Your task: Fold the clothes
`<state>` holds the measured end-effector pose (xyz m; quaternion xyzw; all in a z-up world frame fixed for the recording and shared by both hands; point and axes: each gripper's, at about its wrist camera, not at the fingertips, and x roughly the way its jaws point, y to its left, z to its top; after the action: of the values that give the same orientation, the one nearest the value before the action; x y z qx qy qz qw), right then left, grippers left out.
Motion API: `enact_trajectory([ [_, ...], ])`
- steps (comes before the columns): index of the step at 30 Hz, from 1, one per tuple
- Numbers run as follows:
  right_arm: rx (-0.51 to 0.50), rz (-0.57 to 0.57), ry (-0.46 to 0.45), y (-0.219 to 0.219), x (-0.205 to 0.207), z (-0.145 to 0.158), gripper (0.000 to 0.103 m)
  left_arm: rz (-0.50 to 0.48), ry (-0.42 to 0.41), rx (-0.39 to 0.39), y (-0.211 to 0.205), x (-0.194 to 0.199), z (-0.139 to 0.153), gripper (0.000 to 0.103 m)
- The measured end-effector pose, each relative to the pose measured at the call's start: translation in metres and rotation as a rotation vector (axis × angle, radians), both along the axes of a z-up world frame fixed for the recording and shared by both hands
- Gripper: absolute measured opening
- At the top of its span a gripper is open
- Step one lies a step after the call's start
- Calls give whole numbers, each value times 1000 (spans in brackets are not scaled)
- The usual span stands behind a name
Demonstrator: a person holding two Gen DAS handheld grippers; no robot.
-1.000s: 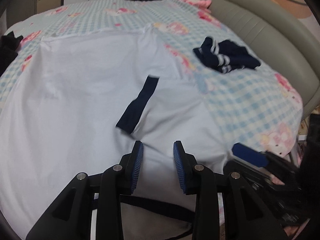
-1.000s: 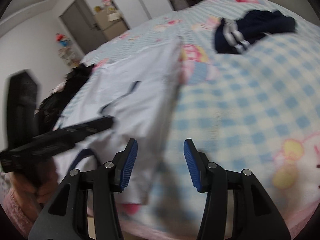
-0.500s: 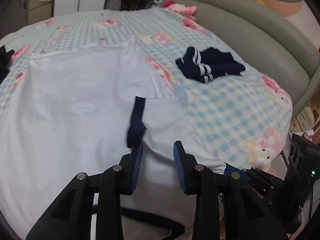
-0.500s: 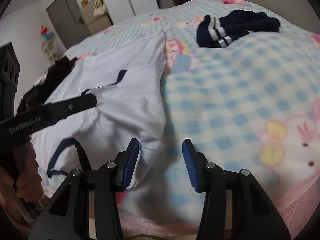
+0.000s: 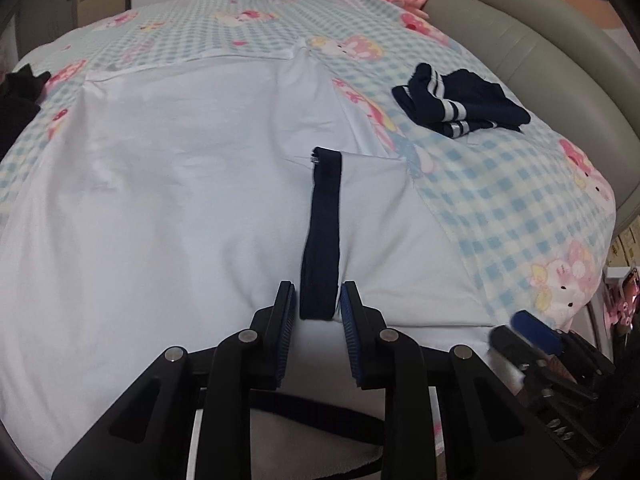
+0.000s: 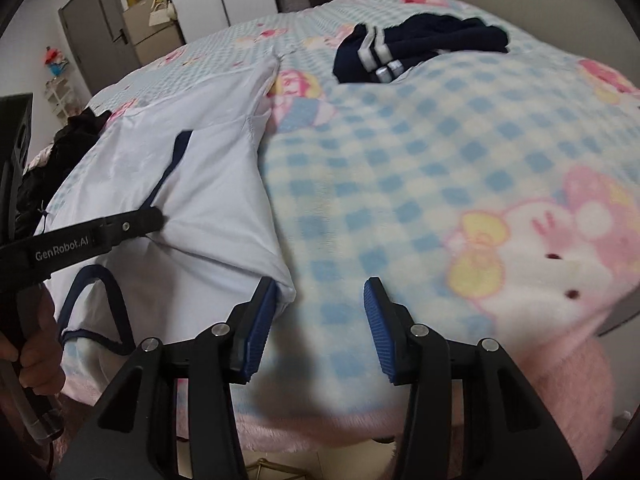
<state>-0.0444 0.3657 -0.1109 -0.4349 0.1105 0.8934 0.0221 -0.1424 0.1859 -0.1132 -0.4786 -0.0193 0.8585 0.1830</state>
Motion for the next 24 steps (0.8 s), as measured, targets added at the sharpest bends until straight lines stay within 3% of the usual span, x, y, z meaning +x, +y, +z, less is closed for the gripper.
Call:
enact_trajectory([
  [1,-26,-3,14,3,4,4,46,17,-4,-7,-4,1,1,26],
  [5,-152,49,94,10,11,25,48,15,23,96,-15,2,19,27],
  [8,-128,80,118,5,-11,35,49,-37,25,87,2,-10,18,28],
  [9,-93,91,101,1,-25,33,49,-52,19,75,9,-15,16,28],
  [12,-8,104,1,-7,-61,13,49,-22,-101,-13,16,-28,-11,27],
  [14,29,83,-118,-3,-69,-10,46,-24,-94,-6,11,-24,-10,27],
  [15,9,76,-123,2,-66,-14,46,-33,-79,12,8,-20,-7,27],
  [19,-147,90,-33,25,-70,10,49,-32,-3,50,3,-27,12,29],
  [24,-111,164,35,21,-139,38,53,-14,10,50,4,-51,19,30],
])
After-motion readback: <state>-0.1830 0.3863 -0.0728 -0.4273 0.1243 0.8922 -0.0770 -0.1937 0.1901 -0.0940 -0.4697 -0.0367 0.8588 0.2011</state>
